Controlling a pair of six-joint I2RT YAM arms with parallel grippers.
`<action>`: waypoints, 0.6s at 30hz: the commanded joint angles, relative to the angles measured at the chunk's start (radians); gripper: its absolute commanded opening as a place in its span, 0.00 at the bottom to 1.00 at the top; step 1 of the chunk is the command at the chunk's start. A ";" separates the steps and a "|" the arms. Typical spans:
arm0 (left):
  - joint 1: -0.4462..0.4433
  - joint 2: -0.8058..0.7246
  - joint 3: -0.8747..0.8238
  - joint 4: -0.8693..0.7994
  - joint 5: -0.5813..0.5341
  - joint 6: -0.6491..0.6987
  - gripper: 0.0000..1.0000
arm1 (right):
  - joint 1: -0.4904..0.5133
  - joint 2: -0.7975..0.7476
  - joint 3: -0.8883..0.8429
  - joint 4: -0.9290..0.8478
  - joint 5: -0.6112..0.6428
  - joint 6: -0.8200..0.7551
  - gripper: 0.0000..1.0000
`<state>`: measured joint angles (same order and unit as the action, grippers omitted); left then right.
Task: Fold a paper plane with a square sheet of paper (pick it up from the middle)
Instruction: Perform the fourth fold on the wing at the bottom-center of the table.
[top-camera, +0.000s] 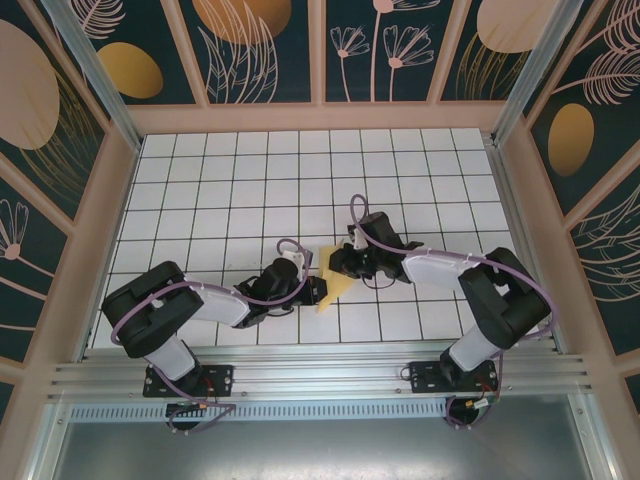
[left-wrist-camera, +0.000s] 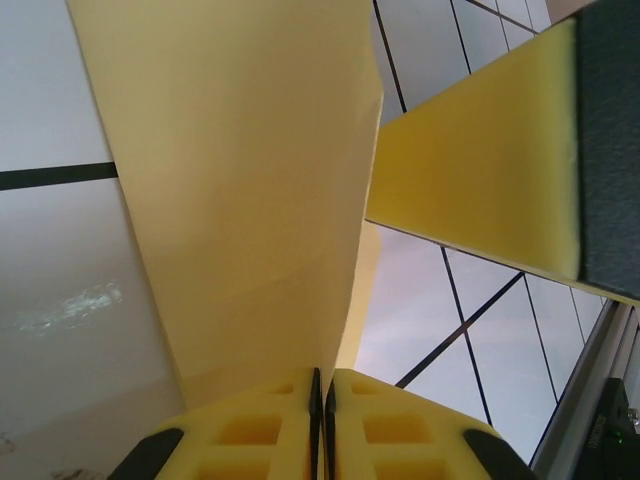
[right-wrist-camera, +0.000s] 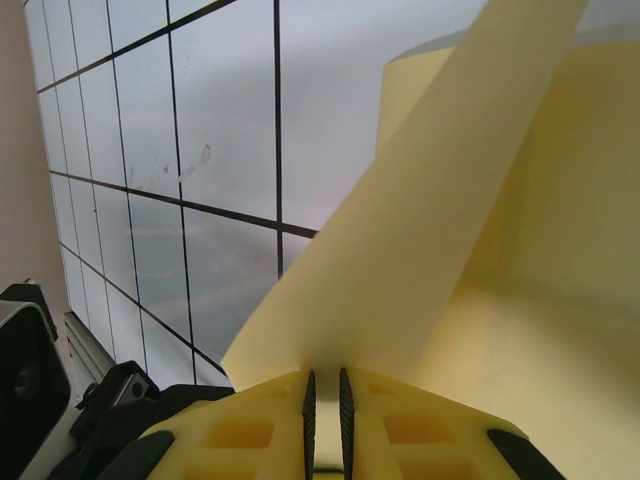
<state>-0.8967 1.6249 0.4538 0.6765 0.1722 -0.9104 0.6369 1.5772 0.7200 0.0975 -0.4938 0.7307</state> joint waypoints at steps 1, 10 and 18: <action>0.005 -0.006 -0.009 -0.002 -0.008 -0.003 0.16 | 0.007 0.017 0.030 0.025 -0.013 -0.009 0.17; 0.006 -0.029 -0.014 -0.049 -0.015 0.013 0.23 | 0.009 0.021 0.019 0.013 0.001 -0.010 0.17; 0.006 -0.048 -0.023 -0.068 -0.001 0.025 0.25 | 0.009 0.019 0.017 0.004 0.015 -0.011 0.17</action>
<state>-0.8963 1.6047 0.4408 0.6300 0.1692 -0.9100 0.6369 1.5898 0.7204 0.0978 -0.4938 0.7303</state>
